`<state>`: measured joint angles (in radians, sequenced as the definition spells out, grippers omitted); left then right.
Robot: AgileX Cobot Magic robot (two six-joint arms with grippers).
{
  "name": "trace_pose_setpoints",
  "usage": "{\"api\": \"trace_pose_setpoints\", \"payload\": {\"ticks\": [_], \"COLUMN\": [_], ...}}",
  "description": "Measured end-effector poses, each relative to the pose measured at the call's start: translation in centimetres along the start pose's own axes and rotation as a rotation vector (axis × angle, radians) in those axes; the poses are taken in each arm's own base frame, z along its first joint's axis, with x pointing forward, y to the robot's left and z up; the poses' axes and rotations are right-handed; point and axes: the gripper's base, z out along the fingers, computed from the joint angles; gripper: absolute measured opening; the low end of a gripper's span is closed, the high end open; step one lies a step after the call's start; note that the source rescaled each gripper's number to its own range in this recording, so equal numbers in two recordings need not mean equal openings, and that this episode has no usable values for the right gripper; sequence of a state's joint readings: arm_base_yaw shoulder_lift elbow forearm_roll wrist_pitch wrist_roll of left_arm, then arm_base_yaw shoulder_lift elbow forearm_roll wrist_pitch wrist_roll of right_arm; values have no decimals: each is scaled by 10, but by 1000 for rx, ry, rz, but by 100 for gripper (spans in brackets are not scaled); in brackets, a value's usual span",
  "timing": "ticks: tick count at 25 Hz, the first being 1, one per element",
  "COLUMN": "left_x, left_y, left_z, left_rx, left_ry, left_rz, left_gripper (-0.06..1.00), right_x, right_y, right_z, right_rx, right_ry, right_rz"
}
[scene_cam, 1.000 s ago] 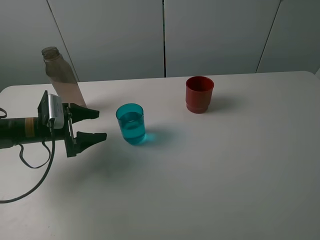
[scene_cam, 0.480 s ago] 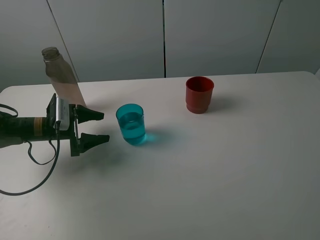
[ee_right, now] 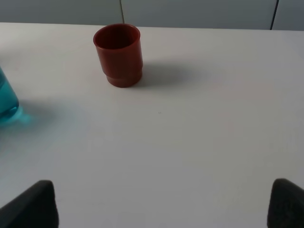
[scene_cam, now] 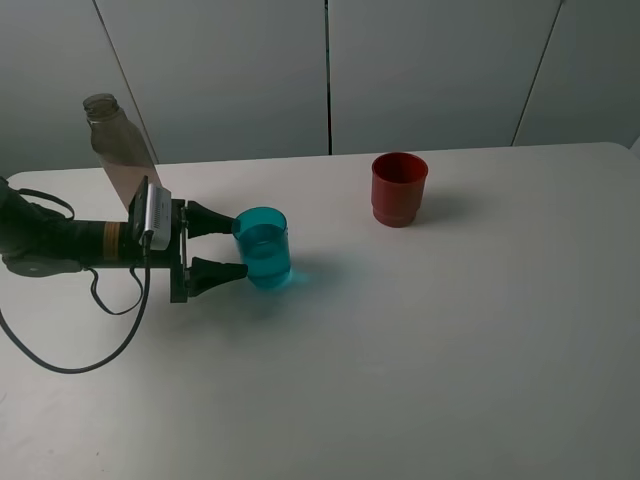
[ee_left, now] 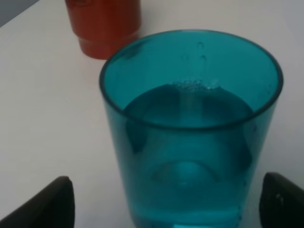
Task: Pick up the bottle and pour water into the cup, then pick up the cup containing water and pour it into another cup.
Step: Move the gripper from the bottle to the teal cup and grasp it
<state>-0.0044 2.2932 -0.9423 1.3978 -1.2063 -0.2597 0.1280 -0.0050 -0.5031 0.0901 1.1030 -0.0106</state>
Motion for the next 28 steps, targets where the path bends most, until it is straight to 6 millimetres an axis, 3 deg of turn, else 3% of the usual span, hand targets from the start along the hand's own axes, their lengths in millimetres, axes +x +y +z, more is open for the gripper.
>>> {"api": "trace_pose_setpoints", "payload": {"ticks": [22,28], "left_x": [-7,-8], "left_y": [-3,0], "left_z": [26,44], "left_rx": [3,25], "left_ry": [25,20], "left_rz": [2,7], "left_gripper": [98,98], "right_x": [0,0], "right_y": [0,0], "right_z": [0,0], "right_rx": [0,0], "right_ry": [0,0], "right_rz": [0,0]}}
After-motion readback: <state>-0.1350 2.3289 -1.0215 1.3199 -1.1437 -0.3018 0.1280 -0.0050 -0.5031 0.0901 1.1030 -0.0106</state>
